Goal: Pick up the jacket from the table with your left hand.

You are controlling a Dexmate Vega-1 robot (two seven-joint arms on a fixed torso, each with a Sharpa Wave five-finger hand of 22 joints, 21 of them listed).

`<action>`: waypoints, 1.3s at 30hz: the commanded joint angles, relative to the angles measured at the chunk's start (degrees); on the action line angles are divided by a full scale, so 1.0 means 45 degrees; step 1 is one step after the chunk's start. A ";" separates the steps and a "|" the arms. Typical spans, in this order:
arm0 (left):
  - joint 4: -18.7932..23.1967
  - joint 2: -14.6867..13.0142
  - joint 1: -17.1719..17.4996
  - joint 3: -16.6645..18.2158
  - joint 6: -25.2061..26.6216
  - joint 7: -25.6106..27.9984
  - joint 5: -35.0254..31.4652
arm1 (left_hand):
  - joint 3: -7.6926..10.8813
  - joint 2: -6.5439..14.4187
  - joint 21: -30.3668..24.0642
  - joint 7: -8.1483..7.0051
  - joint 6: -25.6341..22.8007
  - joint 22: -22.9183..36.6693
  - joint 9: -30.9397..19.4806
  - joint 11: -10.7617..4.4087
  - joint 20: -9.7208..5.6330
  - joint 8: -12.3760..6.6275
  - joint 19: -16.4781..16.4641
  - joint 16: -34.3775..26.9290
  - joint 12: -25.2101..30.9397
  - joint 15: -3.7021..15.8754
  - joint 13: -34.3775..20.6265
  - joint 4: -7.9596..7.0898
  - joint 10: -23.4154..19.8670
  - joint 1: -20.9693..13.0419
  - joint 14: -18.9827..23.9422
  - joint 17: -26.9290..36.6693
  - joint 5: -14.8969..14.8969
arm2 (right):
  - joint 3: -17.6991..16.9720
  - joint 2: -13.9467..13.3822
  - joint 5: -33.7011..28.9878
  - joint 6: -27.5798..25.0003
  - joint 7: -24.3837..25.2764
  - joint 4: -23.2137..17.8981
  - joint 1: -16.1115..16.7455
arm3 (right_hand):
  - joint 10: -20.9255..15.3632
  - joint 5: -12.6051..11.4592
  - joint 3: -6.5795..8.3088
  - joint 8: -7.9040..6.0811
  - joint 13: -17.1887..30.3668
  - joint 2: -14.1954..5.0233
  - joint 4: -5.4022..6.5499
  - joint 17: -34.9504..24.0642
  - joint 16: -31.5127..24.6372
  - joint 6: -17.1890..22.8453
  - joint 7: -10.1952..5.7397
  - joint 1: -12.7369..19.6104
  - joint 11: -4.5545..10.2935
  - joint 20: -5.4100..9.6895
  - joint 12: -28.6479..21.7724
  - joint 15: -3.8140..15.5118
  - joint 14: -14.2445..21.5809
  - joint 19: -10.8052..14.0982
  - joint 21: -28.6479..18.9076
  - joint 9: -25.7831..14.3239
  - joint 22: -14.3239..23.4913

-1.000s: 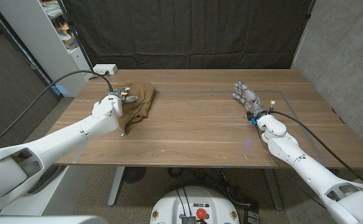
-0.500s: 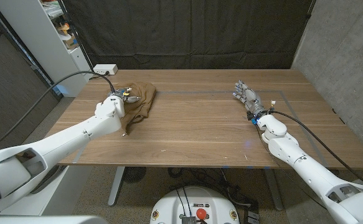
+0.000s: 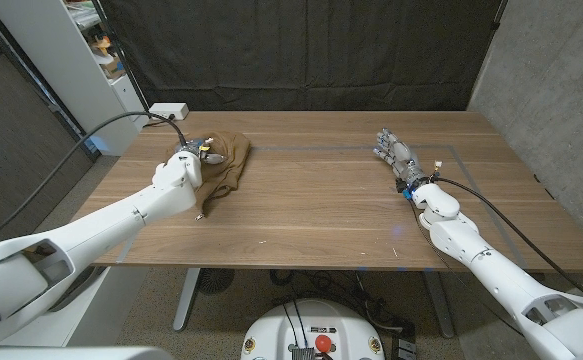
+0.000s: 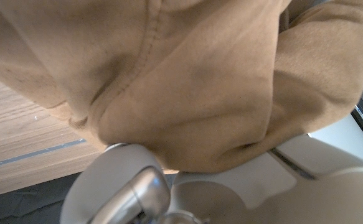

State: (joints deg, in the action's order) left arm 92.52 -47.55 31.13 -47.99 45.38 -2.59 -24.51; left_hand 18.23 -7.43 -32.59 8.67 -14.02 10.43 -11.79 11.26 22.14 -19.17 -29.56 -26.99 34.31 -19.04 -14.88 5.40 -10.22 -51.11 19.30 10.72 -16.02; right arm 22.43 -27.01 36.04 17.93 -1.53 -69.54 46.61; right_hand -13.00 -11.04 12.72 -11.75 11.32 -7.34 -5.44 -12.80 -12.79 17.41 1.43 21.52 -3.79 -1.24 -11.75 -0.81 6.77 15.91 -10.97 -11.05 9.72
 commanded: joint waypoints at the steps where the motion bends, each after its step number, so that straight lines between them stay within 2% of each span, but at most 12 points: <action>1: 0.1551 -0.0487 0.0732 0.0580 0.0707 0.0468 0.0354 | 0.0937 0.2914 -0.0808 -0.2191 -0.4817 0.0428 -0.3492 -0.3569 -0.4840 -0.3372 -0.6806 -0.1834 0.0748 0.6083 -0.6199 0.1003 -0.3978 -0.7250 0.5126 0.5698 -0.0141 | 0.0036 0.0140 0.0046 0.0126 -0.0186 0.0165 -0.0152 | -0.0058 -0.0025 -0.0025 -0.0034 0.0023 0.0021 -0.0018 -0.0004 -0.0037 0.0089 0.0008 0.0125 0.0047 0.0024 -0.0027 0.0003 0.0070 -0.0014 0.0012 -0.0047 0.0023; 10: 0.2391 -0.0835 0.0854 0.0681 0.1036 0.0498 0.0193 | 0.0938 0.2882 -0.1000 -0.2180 -0.4927 0.0444 -0.3688 -0.3620 -0.4887 -0.3551 -0.6763 -0.1798 0.0833 0.6087 -0.6438 0.0970 -0.4103 -0.7285 0.5212 0.5791 -0.0221 | -0.0009 0.0171 0.0129 0.0211 -0.0258 0.0208 -0.0128 | -0.0059 -0.0024 -0.0036 -0.0027 0.0024 0.0024 -0.0019 -0.0007 -0.0034 0.0093 0.0009 0.0116 0.0036 0.0023 -0.0023 0.0004 0.0065 -0.0014 0.0008 -0.0047 0.0024; 20: 0.2861 -0.0939 0.1083 0.0960 0.1183 0.0871 0.0152 | 0.0916 0.2792 -0.1323 -0.2181 -0.5081 0.0471 -0.3992 -0.3660 -0.4994 -0.3823 -0.6721 -0.1899 0.1008 0.6264 -0.6806 0.1014 -0.4431 -0.7463 0.5491 0.6025 -0.0330 | -0.0056 0.0139 0.0215 0.0213 -0.0313 0.0106 -0.0067 | -0.0074 -0.0025 -0.0041 -0.0020 0.0025 0.0019 -0.0025 -0.0009 -0.0039 0.0094 -0.0011 0.0117 0.0002 0.0015 -0.0025 0.0008 0.0080 -0.0015 0.0005 -0.0047 0.0023; 27: 0.3280 -0.0962 0.1250 0.1165 0.1608 0.1199 0.0061 | 0.0933 0.2786 -0.1449 -0.2178 -0.5120 0.0484 -0.4115 -0.3660 -0.5042 -0.3920 -0.6660 -0.1899 0.1056 0.6291 -0.6955 0.1015 -0.4522 -0.7544 0.5551 0.6099 -0.0392 | -0.0075 0.0113 0.0239 0.0213 -0.0325 -0.0011 -0.0040 | -0.0070 -0.0024 -0.0047 -0.0019 0.0026 0.0027 -0.0032 -0.0008 -0.0040 0.0102 -0.0005 0.0118 0.0017 -0.0010 -0.0020 0.0001 0.0089 -0.0021 0.0005 -0.0047 0.0024; 39: 0.3583 -0.1080 0.1422 0.1391 0.1588 0.1494 0.0196 | 0.0963 0.2728 -0.1816 -0.2185 -0.5354 0.0527 -0.4408 -0.3693 -0.5209 -0.4202 -0.6622 -0.1950 0.1198 0.6308 -0.7303 0.1031 -0.4850 -0.7756 0.5744 0.6306 -0.0550 | -0.0095 0.0031 0.0217 0.0173 -0.0278 -0.0266 -0.0001 | -0.0059 -0.0025 -0.0057 -0.0013 0.0026 0.0027 -0.0033 -0.0011 -0.0041 0.0108 -0.0001 0.0108 0.0020 -0.0024 -0.0011 -0.0016 0.0096 -0.0014 -0.0001 -0.0047 0.0023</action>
State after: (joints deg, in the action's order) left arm 107.05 -51.91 37.01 -42.78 51.66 2.17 -23.60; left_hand 17.88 -6.84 -40.10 0.49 -35.96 12.68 -12.07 -5.54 -0.96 -37.71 -59.32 -35.52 39.45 4.75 -47.43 5.79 -31.71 -73.69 44.86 38.87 -17.98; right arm 22.18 -26.44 36.98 18.84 -2.89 -69.48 46.36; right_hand -13.00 -11.04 12.57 -11.75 11.32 -7.34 -5.59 -12.80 -12.79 17.40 1.44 21.52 -3.79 -1.23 -11.75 -0.81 6.76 15.91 -10.97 -11.05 9.72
